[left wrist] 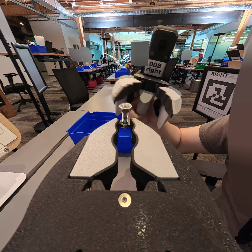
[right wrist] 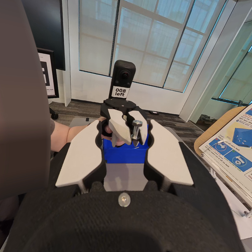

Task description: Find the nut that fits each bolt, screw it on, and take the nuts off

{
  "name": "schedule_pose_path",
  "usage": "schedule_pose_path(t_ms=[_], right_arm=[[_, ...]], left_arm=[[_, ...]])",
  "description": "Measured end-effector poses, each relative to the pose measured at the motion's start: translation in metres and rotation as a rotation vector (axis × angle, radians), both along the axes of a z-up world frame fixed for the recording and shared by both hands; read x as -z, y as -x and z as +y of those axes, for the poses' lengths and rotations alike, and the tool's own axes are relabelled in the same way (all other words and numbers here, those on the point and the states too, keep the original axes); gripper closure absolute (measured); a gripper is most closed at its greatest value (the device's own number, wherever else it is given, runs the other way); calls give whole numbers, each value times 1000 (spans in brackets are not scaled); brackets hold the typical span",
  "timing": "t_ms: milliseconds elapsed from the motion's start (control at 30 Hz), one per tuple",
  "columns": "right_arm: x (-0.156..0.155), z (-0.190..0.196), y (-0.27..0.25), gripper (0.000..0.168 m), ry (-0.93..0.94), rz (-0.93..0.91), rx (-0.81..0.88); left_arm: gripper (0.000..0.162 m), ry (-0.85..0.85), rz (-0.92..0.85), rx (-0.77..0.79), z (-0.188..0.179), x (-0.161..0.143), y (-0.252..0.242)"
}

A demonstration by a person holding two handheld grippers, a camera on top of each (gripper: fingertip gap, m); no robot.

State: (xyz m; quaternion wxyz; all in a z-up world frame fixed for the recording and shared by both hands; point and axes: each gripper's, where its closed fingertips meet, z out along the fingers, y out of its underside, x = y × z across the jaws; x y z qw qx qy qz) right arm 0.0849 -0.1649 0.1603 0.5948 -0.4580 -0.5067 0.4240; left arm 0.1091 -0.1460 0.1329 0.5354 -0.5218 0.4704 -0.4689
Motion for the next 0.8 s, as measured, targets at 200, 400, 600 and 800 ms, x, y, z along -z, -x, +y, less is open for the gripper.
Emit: schedule_pose_path(t_ms=[200,400,600,800], right_arm=[[8,-3,9,98,46,-5,-70],[8,-5,7,94,7,-39,-34],[-1,0,-1,97,-2,5,6],[12,-2,11,93,30,-39,-30]], left_arm=[[148,0,27,22,-4,6,-7],[148,-17,-14,-59,10,-3,6],[148,-11,-11,-34,7,-4,6],[148,-33,14,-61,8,2,1]])
